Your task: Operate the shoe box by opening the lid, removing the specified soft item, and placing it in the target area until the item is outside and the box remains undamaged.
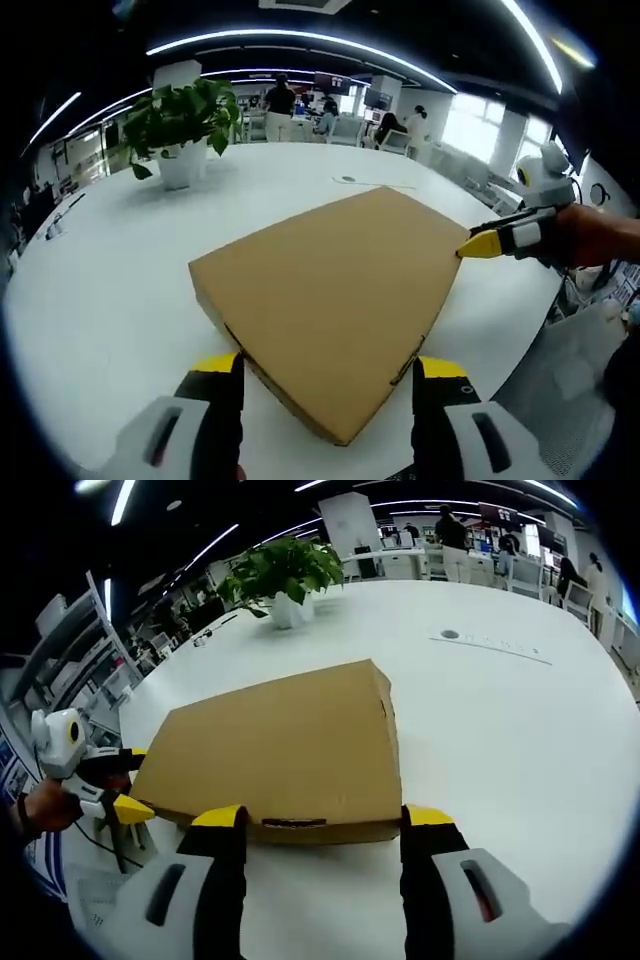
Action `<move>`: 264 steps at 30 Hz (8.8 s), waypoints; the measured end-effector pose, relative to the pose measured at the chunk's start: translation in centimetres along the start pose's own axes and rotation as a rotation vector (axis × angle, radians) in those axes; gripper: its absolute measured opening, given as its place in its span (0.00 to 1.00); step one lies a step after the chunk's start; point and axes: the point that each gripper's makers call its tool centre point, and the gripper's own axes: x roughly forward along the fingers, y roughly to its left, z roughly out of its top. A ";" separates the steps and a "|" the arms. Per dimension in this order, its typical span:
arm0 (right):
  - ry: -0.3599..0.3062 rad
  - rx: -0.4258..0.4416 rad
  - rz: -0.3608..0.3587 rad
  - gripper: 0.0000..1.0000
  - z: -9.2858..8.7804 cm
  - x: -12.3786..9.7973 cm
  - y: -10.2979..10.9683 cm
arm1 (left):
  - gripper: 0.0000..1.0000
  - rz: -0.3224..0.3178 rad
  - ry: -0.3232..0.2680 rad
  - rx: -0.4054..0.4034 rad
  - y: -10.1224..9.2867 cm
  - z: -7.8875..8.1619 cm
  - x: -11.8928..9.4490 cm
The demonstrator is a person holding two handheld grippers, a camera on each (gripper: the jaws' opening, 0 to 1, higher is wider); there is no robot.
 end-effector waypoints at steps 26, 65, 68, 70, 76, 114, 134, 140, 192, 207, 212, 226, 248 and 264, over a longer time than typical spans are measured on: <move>-0.008 -0.259 0.112 0.65 -1.3 0.1 0.5 | 0.69 -0.004 0.002 0.024 -1.5 -1.2 -0.9; -0.001 -0.288 0.064 0.58 -0.9 0.6 -0.1 | 0.58 0.043 -0.016 -0.051 -0.2 -0.9 -0.7; -0.006 -0.279 0.064 0.57 -0.8 0.4 0.1 | 0.58 0.046 -0.027 -0.060 -0.2 -0.5 -1.0; -0.010 -0.270 0.063 0.57 -0.7 0.3 0.2 | 0.58 0.049 -0.035 -0.067 -0.3 -0.2 -1.2; -0.027 -0.254 0.066 0.57 -0.2 -0.3 0.5 | 0.58 0.056 -0.050 -0.069 -0.4 0.4 -1.7; -0.298 -0.126 0.077 0.55 8.6 -4.7 2.8 | 0.61 0.071 -0.197 -0.053 -0.3 6.5 -5.3; -0.369 -0.143 0.083 0.54 13.8 -4.7 3.4 | 0.24 0.263 -0.254 -0.043 3.1 9.8 -6.8; -0.378 -0.147 0.093 0.53 15.0 -4.4 3.5 | 0.13 0.332 -0.270 0.019 4.2 10.9 -7.3; -0.341 -0.238 0.023 0.24 17.9 -0.2 0.6 | 0.07 0.327 -0.292 -0.019 6.8 13.6 -6.8; -0.312 -0.200 -0.073 0.02 17.7 1.5 -1.5 | 0.07 0.327 -0.304 -0.023 7.4 13.8 -6.5; -0.317 -0.202 -0.067 0.01 17.9 1.6 -1.5 | 0.06 0.334 -0.300 -0.019 7.7 14.0 -6.2; -0.324 -0.234 -0.077 0.00 18.2 2.5 -1.8 | 0.05 0.316 -0.262 -0.037 8.8 13.0 -4.7; -0.274 -0.224 -0.048 0.00 17.7 5.0 -2.6 | 0.04 0.303 -0.190 -0.077 10.2 10.4 -1.9; -0.207 -0.200 -0.046 0.00 16.6 6.8 -3.5 | 0.04 0.296 -0.185 -0.106 11.1 9.9 -0.7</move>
